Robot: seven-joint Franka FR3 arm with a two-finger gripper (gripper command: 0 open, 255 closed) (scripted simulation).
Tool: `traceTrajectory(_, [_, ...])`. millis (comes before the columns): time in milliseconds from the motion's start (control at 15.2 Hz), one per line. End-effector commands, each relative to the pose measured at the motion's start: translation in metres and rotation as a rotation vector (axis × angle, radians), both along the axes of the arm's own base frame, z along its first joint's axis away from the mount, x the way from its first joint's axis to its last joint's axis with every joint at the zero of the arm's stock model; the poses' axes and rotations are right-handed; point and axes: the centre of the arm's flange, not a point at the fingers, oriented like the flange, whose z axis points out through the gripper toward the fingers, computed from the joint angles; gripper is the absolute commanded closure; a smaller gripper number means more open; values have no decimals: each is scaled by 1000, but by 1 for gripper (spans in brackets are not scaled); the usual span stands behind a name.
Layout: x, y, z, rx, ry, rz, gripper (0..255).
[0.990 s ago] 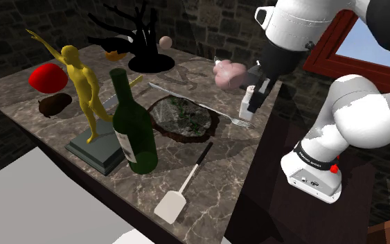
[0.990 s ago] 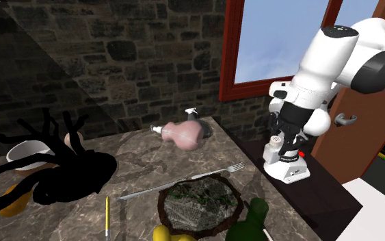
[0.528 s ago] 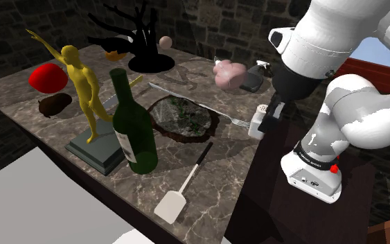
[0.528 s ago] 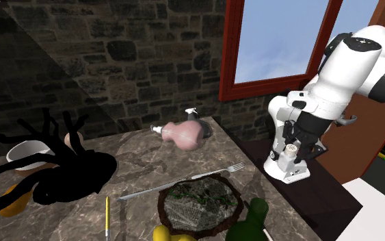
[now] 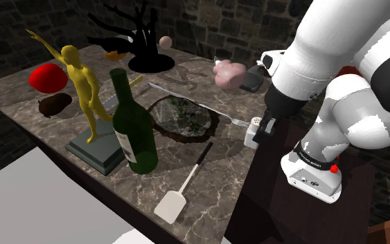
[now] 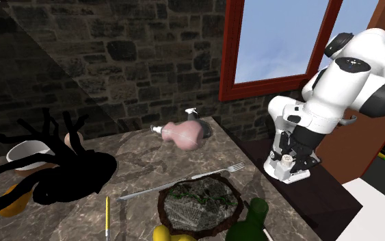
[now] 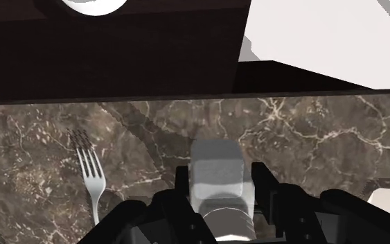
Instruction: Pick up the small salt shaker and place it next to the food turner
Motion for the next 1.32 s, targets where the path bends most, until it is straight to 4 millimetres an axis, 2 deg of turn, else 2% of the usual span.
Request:
traceTrajectory(0, [-1, 0, -9, 0, 0, 0, 255])
traceTrajectory(990, [-1, 0, -89, 0, 0, 0, 255])
traceTrajectory(1254, [-1, 0, -91, 0, 0, 0, 255])
